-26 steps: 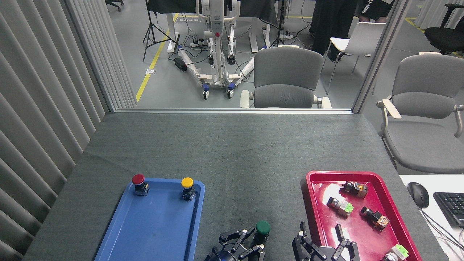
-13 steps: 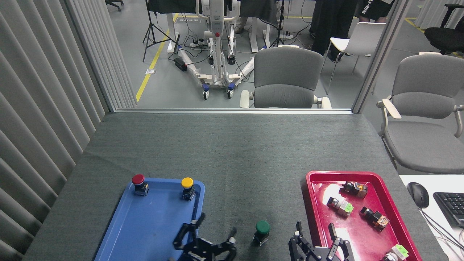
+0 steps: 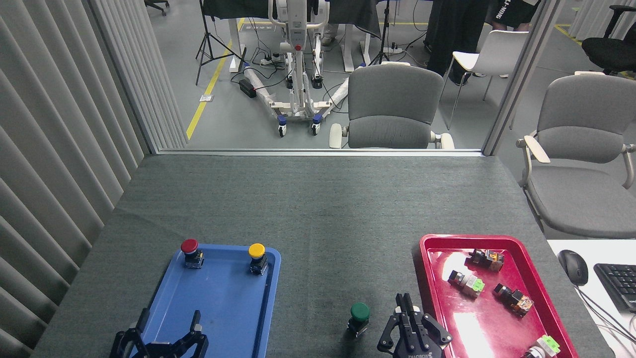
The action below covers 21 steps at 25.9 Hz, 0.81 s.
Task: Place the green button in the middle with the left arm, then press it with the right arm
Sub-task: 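Bring the right gripper over the green button and press down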
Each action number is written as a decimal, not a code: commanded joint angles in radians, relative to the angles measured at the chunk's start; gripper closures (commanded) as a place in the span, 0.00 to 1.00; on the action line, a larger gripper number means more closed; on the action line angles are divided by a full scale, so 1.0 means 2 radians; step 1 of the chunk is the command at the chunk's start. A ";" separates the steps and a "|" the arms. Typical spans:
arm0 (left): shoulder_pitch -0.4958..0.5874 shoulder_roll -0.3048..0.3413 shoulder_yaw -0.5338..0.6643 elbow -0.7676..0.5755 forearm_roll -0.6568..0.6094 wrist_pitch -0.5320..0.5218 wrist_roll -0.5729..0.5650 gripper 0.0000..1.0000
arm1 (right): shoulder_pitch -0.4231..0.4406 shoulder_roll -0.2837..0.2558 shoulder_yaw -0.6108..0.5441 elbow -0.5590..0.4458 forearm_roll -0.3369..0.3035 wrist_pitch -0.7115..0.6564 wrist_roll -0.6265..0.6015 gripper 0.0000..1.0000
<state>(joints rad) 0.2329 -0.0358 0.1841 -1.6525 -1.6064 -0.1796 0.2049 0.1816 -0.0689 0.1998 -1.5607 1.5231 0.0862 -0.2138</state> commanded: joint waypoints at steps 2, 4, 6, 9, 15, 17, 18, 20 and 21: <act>0.004 0.001 0.012 -0.001 0.000 0.001 0.001 0.01 | -0.023 0.001 0.031 0.022 0.001 0.007 0.002 0.84; 0.004 0.001 0.012 0.000 0.000 0.001 0.001 0.01 | -0.030 0.001 0.042 0.039 0.000 0.004 0.013 0.86; 0.004 0.001 0.012 0.000 0.000 0.001 0.001 0.01 | -0.035 0.001 0.048 0.048 0.000 0.002 0.036 0.89; 0.003 -0.001 0.011 0.000 0.001 0.001 0.001 0.01 | -0.036 0.003 0.049 0.051 0.000 0.001 0.041 0.94; 0.003 0.000 0.012 0.001 0.001 0.001 0.000 0.01 | -0.039 0.003 0.049 0.061 0.001 0.001 0.042 1.00; 0.003 -0.001 0.015 0.003 0.002 0.001 0.000 0.01 | -0.040 0.004 0.049 0.065 0.001 0.001 0.042 1.00; 0.002 -0.001 0.015 0.003 0.004 0.000 0.000 0.01 | -0.040 0.004 0.049 0.070 0.001 0.001 0.042 1.00; 0.002 -0.001 0.015 0.003 0.008 -0.002 0.000 0.01 | -0.040 0.008 0.050 0.082 0.000 0.000 0.042 1.00; 0.002 -0.001 0.015 0.003 0.009 -0.004 0.000 0.01 | -0.040 0.010 0.050 0.091 0.000 0.000 0.042 1.00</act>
<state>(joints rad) 0.2378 -0.0372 0.2126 -1.6482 -1.5964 -0.1799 0.2064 0.1022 -0.0569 0.2982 -1.4133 1.5243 0.0873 -0.1291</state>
